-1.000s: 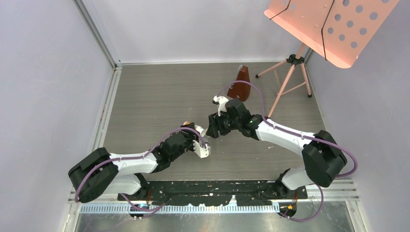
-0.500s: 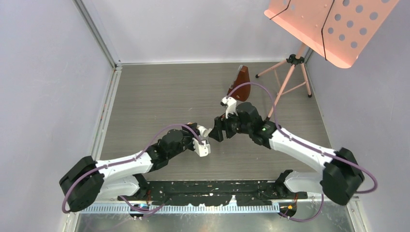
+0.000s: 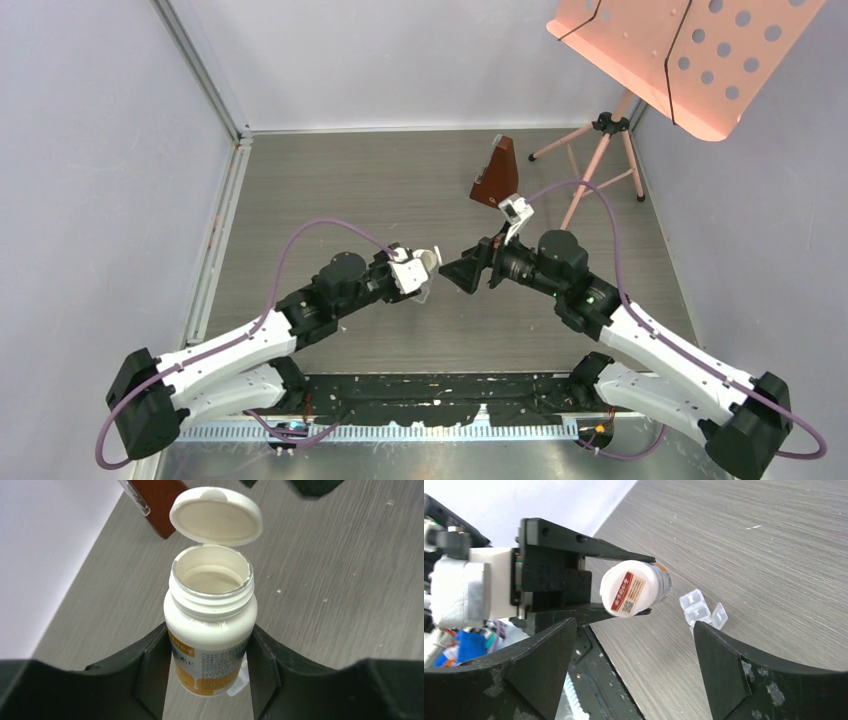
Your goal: Sort the pills into containers
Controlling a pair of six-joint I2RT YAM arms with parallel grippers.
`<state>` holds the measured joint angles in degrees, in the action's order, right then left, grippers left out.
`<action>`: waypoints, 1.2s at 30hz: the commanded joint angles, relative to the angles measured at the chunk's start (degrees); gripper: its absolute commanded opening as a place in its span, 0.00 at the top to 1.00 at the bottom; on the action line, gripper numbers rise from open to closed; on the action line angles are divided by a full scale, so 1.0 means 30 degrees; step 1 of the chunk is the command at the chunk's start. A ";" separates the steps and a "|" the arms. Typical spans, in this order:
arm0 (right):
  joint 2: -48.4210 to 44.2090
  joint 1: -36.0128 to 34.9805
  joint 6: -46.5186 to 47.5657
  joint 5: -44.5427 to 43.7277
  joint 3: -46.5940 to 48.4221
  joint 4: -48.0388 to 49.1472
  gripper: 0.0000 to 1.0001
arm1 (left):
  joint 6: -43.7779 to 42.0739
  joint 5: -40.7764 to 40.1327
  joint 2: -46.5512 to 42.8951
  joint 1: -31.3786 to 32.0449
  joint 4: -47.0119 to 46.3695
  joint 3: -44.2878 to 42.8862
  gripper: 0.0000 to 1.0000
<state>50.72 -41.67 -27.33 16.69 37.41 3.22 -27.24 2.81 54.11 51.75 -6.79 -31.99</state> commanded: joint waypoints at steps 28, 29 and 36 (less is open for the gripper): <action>-0.1112 -0.2361 0.1563 -0.1925 0.1825 0.1541 0.09 | 0.9204 0.5333 -0.1007 -0.0930 0.5592 -0.6123 1.00; -0.1019 -0.2580 0.1299 -0.2412 0.1907 0.1654 0.09 | 0.8939 0.5322 -0.0951 -0.0930 0.5719 -0.6227 1.00; -0.0535 -0.3077 0.1300 -0.3565 0.2547 0.1405 0.09 | 0.8348 0.5873 -0.0588 -0.0930 0.6178 -0.7051 1.00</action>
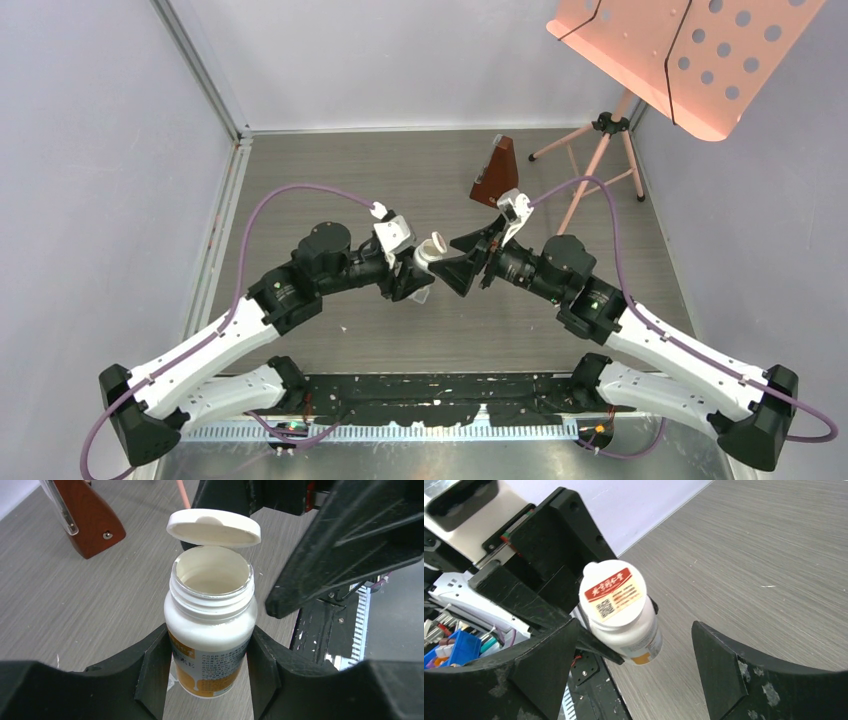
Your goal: Sort the pills into containers
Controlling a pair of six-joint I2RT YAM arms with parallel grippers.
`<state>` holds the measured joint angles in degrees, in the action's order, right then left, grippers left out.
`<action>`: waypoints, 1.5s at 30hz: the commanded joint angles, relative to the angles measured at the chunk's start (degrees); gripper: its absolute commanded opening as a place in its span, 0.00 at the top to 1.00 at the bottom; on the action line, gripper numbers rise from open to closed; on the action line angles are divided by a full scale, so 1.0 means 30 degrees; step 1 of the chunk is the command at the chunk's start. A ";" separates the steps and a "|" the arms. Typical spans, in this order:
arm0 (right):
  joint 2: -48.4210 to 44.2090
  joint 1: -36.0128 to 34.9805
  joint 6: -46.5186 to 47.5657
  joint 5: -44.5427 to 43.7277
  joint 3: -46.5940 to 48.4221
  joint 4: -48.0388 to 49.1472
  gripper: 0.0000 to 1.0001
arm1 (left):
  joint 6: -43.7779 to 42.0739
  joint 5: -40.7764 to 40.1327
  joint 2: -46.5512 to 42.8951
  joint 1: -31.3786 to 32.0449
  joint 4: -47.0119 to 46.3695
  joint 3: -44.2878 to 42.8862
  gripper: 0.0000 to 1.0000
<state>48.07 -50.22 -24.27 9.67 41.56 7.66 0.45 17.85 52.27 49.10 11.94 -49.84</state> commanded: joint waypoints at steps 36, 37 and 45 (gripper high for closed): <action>0.3489 -0.0912 0.0519 0.0649 0.3447 -0.1765 0.78 | 0.0575 -0.0314 -0.1483 -0.0313 -0.2676 0.0305 0.51; 0.3459 -0.0901 0.0643 0.0661 0.3567 -0.1837 0.79 | 0.0542 -0.0385 -0.1460 -0.0327 -0.2727 0.0426 0.24; 0.2587 0.0276 0.3680 0.2237 0.4889 -0.3967 0.83 | 0.1849 0.2302 -0.1711 -0.2080 -0.5670 0.2427 0.01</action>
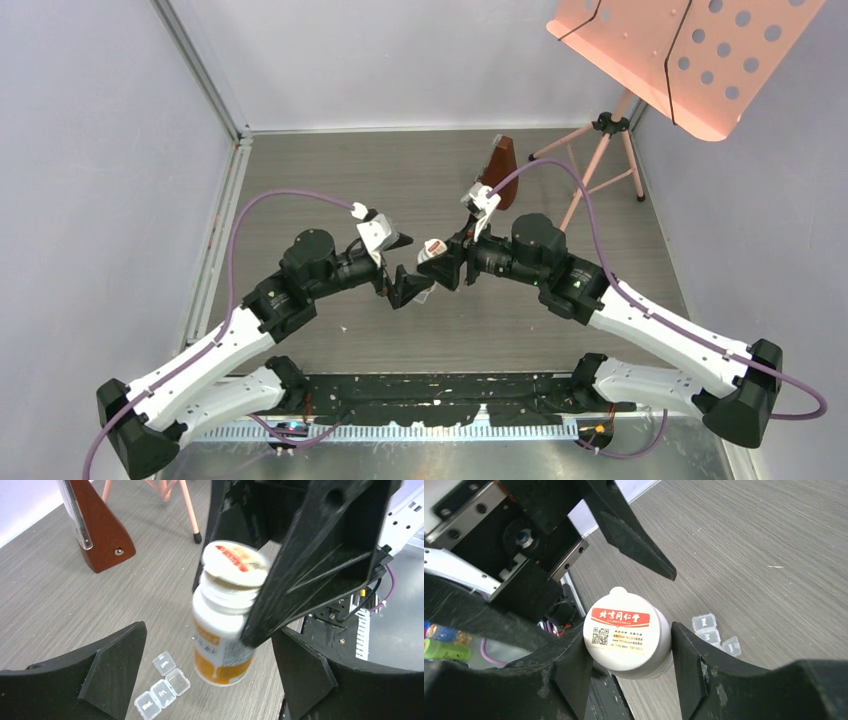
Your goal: Sort the pills into containers
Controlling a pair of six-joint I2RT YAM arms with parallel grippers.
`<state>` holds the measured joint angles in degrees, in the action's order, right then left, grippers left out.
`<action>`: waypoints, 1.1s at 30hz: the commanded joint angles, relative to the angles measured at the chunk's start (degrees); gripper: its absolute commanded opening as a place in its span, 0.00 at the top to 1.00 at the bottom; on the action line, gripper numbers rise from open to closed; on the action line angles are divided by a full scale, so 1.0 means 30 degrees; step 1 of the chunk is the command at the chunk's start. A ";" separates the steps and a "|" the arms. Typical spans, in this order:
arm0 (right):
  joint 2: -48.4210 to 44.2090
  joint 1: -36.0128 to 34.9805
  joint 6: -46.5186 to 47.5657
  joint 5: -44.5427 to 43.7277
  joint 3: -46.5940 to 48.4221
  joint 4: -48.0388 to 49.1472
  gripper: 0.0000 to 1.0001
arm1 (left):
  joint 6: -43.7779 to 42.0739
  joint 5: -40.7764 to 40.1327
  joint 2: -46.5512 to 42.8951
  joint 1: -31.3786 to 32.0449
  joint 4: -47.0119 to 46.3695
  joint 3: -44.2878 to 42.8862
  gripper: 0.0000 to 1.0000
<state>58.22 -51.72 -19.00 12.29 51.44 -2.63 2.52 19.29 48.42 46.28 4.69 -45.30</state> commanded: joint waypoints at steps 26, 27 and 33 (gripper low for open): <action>-0.1111 0.3494 0.2878 1.1305 0.3441 0.0306 0.83 | 0.4773 1.5068 0.4163 -0.2697 -0.9572 -0.0955 0.23; -0.1084 0.3498 0.2980 1.1545 0.3520 0.0226 0.83 | 0.4830 1.5286 0.4147 -0.2725 -0.9496 -0.0992 0.23; -0.1047 0.3501 0.3626 1.2536 0.3899 -0.0128 0.83 | 0.5254 1.5464 0.4476 -0.2794 -0.8493 -0.1379 0.31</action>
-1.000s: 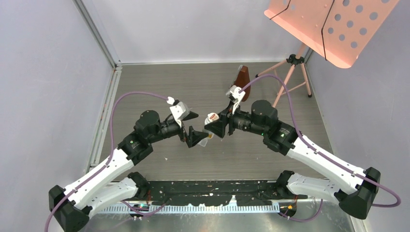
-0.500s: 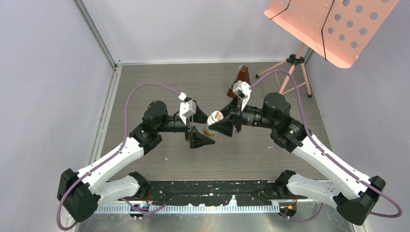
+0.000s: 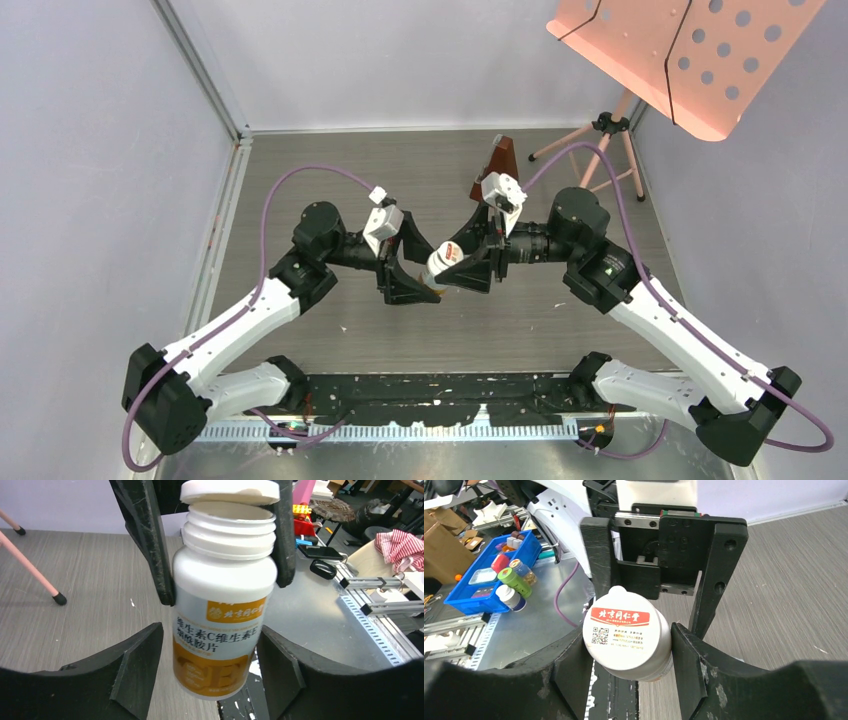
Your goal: Sort the pills into containers
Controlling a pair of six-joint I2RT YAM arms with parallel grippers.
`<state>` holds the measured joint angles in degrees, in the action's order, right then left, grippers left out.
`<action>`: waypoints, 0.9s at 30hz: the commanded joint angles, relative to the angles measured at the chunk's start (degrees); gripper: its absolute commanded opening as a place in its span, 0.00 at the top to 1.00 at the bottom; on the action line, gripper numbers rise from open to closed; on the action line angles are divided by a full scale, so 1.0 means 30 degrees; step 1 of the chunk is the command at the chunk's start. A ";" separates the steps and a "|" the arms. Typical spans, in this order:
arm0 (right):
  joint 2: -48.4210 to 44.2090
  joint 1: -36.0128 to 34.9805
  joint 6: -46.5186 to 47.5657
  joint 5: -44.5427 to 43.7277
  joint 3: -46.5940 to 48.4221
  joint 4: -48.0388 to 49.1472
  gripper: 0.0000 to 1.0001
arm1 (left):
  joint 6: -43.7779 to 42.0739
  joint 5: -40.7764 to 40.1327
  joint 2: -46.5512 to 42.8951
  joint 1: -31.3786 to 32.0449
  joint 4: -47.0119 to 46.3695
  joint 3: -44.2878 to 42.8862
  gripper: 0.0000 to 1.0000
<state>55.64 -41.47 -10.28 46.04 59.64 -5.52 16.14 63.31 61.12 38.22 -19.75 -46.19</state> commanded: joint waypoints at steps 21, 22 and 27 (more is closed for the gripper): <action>0.0124 -0.0389 -0.4105 -0.7860 -0.0625 0.0863 0.07 | -0.4116 -1.1471 -0.1191 -0.0069 0.1131 0.0702 1.00; 0.0228 -0.0504 -0.4534 -0.9059 -0.0783 0.0927 0.07 | -0.4365 -1.1619 -0.1233 -0.0059 0.0880 0.0945 1.00; 0.1067 -0.0946 -0.5637 -1.1553 -0.0784 0.1265 0.08 | -0.5273 -1.2393 -0.1536 0.0137 0.0529 0.1796 1.00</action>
<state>57.43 -43.40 -22.06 20.71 57.04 -6.09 4.84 32.27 58.46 38.24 -14.72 -42.19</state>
